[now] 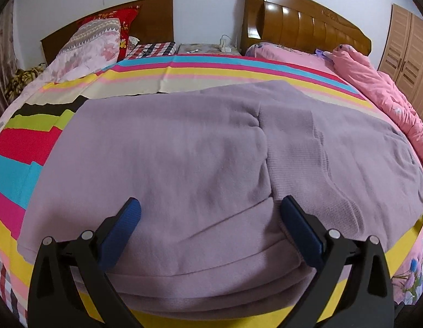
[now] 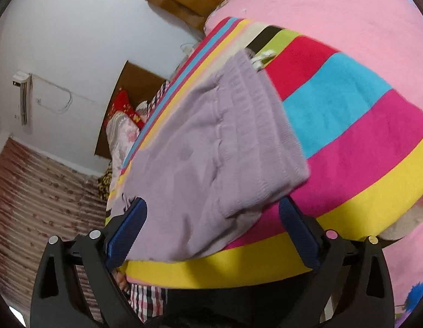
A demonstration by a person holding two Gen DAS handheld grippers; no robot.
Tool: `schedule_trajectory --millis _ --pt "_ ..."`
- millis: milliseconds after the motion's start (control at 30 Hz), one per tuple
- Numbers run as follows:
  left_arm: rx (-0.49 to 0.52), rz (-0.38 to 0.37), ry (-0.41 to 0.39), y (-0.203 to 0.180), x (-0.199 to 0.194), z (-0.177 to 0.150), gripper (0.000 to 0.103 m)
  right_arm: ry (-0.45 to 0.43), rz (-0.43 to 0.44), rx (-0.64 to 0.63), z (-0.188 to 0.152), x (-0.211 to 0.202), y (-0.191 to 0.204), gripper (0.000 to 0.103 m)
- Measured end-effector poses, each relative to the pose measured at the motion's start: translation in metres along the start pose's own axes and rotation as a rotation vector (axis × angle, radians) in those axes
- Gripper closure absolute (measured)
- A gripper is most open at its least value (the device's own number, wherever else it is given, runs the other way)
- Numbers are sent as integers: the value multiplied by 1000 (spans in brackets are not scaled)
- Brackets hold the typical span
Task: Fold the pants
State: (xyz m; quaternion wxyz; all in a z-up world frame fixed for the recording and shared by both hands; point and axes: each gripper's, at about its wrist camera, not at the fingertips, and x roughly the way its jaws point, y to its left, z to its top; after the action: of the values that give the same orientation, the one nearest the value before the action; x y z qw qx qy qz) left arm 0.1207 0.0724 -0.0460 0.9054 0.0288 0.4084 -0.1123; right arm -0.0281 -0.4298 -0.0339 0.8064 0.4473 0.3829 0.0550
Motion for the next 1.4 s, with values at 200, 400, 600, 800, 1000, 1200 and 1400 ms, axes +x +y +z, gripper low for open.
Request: schedule_trajectory --millis 200,400,600,800,1000,1200,1400 --pt "1 -1 -3 2 -1 -1 1 -116 -27 133 1 7 2 15" --pt "-1 -7 -11 1 -1 -2 1 -188 -122 93 -2 8 7 20" --pt "0 -8 -9 1 -1 -2 1 -166 -30 11 1 16 29 20" --pt "-10 -5 -6 2 0 -2 1 -85 -107 -47 -1 39 30 21" --pt "19 -68 -139 -18 -48 18 2 -146 -34 9 1 31 10 64" --pt "159 -52 95 -44 19 7 1 -290 53 151 0 9 -6 67" --pt "78 -50 23 -19 0 15 2 -378 -82 -138 -7 -5 68 67"
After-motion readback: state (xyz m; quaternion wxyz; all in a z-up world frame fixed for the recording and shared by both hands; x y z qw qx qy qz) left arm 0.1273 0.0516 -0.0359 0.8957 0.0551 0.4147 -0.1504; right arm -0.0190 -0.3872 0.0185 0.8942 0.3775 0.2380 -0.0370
